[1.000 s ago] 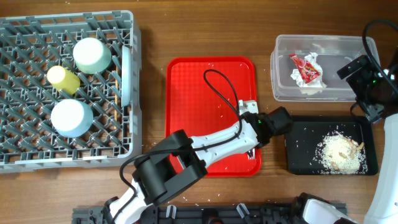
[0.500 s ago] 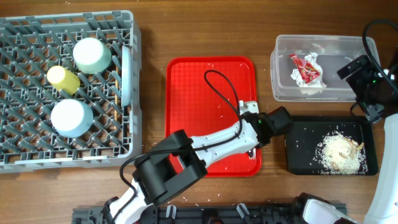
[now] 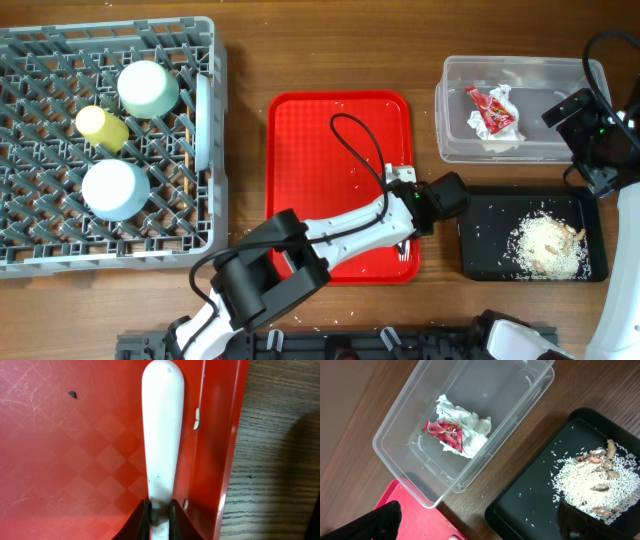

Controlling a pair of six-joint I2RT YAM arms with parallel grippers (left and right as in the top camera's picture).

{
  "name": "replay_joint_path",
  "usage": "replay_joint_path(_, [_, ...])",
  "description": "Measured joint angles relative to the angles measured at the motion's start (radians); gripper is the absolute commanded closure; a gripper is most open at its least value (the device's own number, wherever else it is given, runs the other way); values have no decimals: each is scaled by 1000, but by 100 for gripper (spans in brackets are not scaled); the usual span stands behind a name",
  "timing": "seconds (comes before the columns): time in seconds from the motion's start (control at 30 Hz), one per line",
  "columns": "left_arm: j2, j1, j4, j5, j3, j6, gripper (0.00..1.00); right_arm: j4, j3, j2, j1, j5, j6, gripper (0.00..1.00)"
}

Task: Sort waste into correct bins and load items into the dishwasher rack
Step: 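Grasp the white fork handle with the left gripper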

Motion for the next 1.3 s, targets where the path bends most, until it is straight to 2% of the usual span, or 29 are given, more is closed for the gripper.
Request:
replay_joint_path(0.37, [-10,21,-3,19,-14,0,96,0,0,0,0,0,0,0])
replay_joint_path(0.4, [-10,28,-14,19,-14,0,93,0,0,0,0,0,0,0])
replay_joint_path(0.43, [-10,31,-18,19,-14,0,84,0,0,0,0,0,0,0])
replay_joint_path(0.5, [-10,34,-20,19,-14,-1,75,0,0,0,0,0,0,0])
replay_joint_path(0.63, [-22,34,-24,64,-14,10,72,0,0,0,0,0,0,0])
replay_joint_path(0.73, [-71,31,-23,80,-17,39,64,0,0,0,0,0,0,0])
replay_joint_path(1.0, [-99,-26,-4,87,-18,52,64,0,0,0,0,0,0,0])
replay_joint_path(1.3, [-21,-26,13,-5,-19,52,65,0,0,0,0,0,0,0])
